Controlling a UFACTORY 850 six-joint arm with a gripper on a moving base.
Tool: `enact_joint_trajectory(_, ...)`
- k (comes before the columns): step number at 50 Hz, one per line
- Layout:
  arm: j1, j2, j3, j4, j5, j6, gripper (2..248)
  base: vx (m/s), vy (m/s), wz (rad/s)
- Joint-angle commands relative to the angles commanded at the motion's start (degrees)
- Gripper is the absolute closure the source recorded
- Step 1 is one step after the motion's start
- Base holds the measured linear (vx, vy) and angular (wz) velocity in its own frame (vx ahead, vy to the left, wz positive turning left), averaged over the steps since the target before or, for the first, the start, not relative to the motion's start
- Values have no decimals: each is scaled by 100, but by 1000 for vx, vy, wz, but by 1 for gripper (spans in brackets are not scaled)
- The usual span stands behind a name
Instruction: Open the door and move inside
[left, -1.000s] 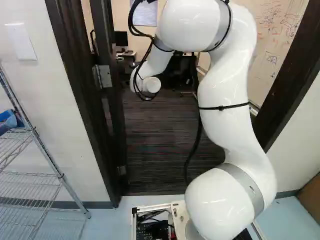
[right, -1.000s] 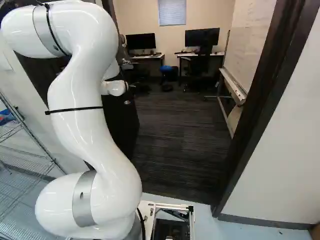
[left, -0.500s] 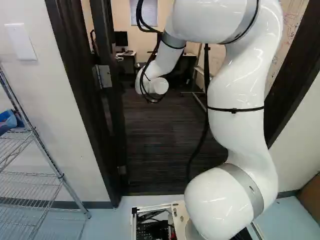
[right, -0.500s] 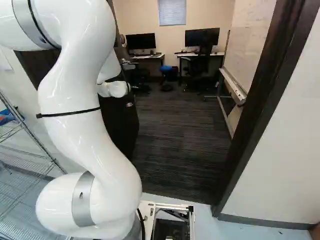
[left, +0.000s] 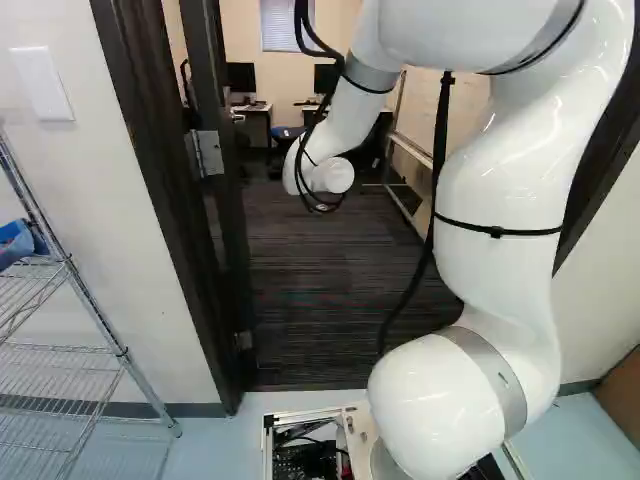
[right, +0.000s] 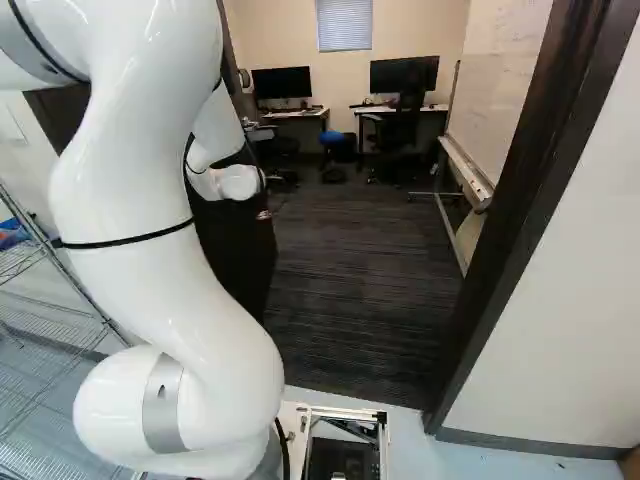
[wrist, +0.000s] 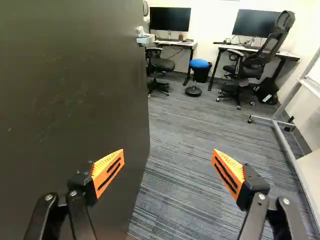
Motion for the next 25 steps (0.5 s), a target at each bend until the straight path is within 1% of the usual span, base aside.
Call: enact_joint_trajectory(25,-272,675,758,-535,0,0,3,0,0,0)
